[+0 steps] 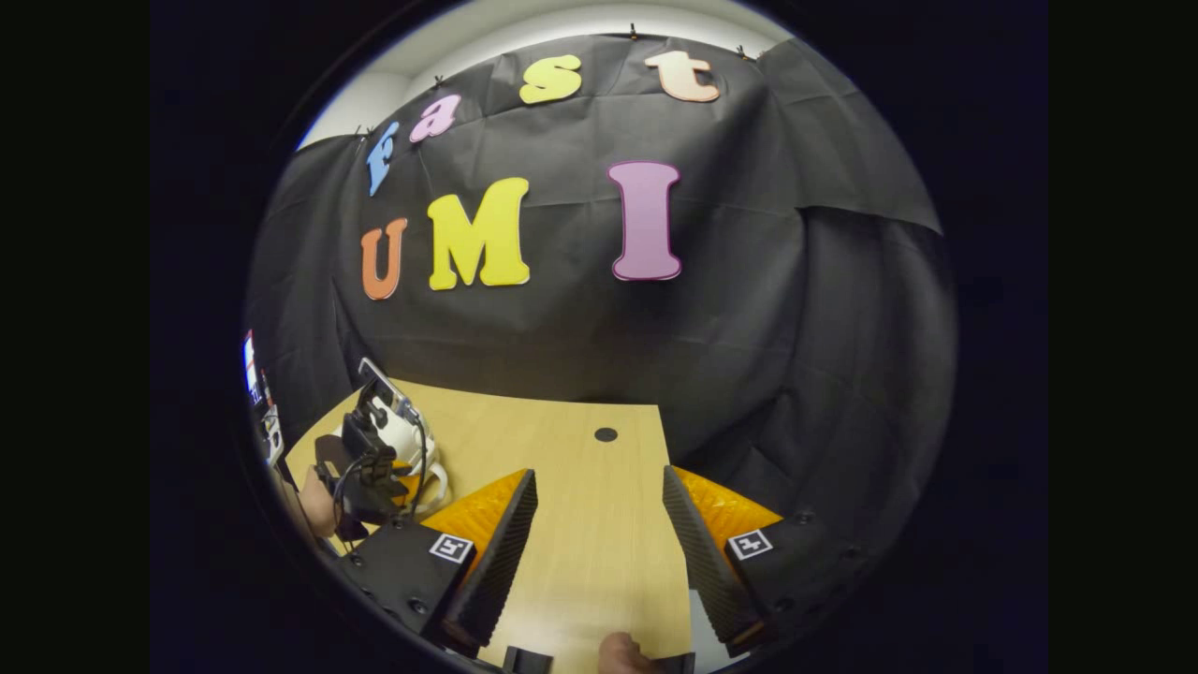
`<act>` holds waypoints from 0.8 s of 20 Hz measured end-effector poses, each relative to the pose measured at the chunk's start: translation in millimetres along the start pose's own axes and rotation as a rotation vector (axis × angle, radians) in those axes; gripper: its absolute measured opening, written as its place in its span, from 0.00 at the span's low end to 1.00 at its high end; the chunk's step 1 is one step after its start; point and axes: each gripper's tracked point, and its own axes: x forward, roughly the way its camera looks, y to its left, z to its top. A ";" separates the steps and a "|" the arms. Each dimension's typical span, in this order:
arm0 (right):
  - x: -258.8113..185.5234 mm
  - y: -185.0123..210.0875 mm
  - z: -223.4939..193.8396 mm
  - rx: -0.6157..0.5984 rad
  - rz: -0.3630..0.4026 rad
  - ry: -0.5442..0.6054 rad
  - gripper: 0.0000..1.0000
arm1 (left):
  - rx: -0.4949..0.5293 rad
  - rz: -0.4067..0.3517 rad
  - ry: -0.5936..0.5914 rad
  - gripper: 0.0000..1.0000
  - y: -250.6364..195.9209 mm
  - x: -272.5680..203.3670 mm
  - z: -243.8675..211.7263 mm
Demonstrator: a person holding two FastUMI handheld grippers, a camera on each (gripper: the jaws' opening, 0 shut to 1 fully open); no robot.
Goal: First open the suitcase, pack the skin care products into it, and then close the suitcase.
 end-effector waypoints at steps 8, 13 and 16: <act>21.0 40.0 35.1 -0.028 -0.039 -0.051 0.79 | -0.203 -0.054 -0.154 0.99 21.7 -58.5 64.8; 38.7 87.2 78.4 -0.044 -0.052 -0.124 0.80 | -0.298 0.023 -0.329 0.98 86.1 -128.5 119.5; 43.7 118.7 103.1 -0.022 -0.054 -0.165 0.80 | -0.342 0.092 -0.466 0.98 130.2 -171.9 153.4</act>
